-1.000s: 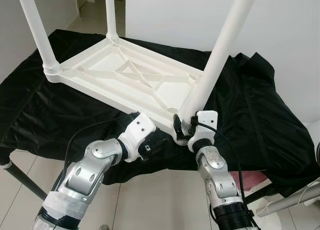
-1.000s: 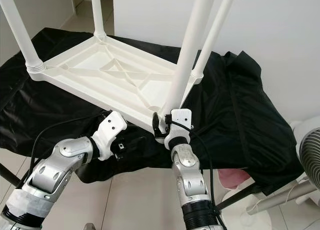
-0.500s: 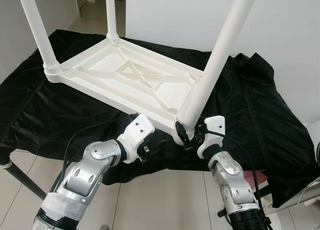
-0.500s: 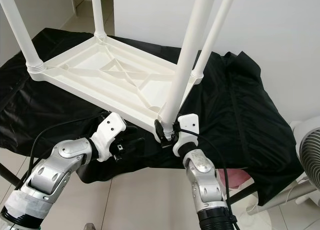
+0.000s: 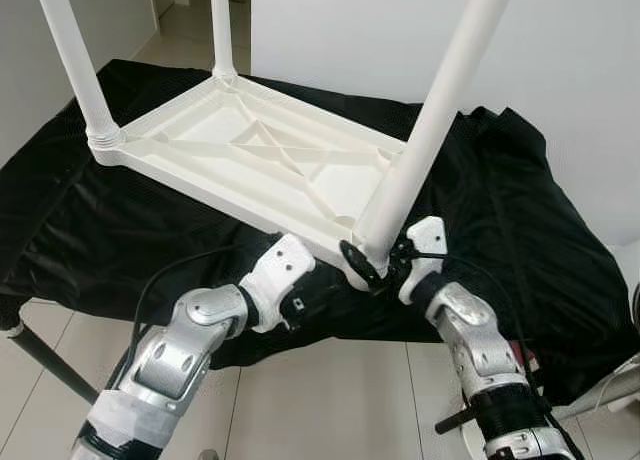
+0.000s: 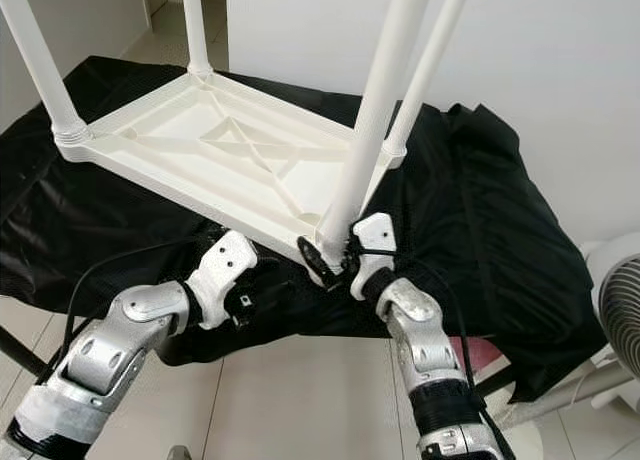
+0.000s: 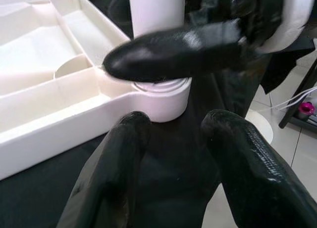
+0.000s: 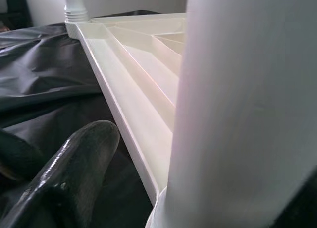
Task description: Building children table
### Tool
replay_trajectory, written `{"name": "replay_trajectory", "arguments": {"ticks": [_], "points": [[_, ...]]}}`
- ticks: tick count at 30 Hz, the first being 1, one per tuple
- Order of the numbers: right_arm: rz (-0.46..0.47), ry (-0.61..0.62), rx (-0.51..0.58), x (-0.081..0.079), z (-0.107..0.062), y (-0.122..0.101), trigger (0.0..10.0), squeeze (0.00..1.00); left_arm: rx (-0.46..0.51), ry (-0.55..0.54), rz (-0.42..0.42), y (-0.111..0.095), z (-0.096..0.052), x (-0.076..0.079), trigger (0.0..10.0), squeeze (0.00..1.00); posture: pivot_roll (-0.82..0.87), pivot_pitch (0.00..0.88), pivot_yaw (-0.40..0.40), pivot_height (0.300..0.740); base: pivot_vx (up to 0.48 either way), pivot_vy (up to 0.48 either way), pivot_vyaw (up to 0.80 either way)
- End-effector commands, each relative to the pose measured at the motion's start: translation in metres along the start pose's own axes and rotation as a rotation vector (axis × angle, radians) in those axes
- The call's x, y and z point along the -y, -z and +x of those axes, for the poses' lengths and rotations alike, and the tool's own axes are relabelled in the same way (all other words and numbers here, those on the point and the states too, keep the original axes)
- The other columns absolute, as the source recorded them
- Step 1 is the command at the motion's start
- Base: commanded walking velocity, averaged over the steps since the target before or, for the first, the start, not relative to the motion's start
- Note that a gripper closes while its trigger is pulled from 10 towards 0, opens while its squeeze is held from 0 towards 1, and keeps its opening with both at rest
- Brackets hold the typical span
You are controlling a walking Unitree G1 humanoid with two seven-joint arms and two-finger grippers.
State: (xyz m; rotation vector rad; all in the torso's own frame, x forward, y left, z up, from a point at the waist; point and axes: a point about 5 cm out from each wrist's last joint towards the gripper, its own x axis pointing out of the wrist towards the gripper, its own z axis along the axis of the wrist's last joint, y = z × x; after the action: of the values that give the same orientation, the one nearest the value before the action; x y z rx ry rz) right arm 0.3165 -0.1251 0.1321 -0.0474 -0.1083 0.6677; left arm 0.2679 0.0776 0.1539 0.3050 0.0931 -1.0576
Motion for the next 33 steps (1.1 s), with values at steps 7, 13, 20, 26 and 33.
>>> {"name": "replay_trajectory", "arguments": {"ticks": [7, 13, 20, 26, 33], "points": [[-0.019, -0.042, -0.057, 0.008, 0.002, 0.013, 0.0, 0.0, -0.008, -0.039, 0.01, -0.002, -0.002, -0.005, 10.0, 0.0, 0.09, 0.046, -0.13, 0.74, 0.0, 0.0, 0.0], [-0.016, -0.039, -0.066, 0.013, 0.0, 0.016, 0.0, 0.0, -0.009, -0.051, 0.004, -0.002, -0.005, -0.004, 10.0, 0.0, 0.1, 0.053, -0.133, 0.74, 0.0, 0.0, 0.0], [0.001, 0.012, -0.048, 0.017, 0.0, 0.015, 10.0, 0.0, -0.013, -0.05, 0.0, -0.001, -0.005, -0.004, 10.0, 0.0, 0.09, 0.061, -0.128, 0.74, 0.0, 0.0, 0.0], [0.026, 0.07, -0.004, 0.017, 0.002, 0.011, 10.0, 0.0, -0.013, -0.049, 0.002, -0.002, -0.005, -0.005, 10.0, 0.0, 0.09, 0.062, -0.125, 0.74, 0.0, 0.0, 0.0], [0.051, 0.192, 0.053, 0.015, 0.005, 0.003, 10.0, 0.0, -0.012, -0.046, -0.001, -0.002, -0.004, -0.005, 10.0, 0.0, 0.08, 0.062, -0.127, 0.74, 0.0, 0.0, 0.0]]}}
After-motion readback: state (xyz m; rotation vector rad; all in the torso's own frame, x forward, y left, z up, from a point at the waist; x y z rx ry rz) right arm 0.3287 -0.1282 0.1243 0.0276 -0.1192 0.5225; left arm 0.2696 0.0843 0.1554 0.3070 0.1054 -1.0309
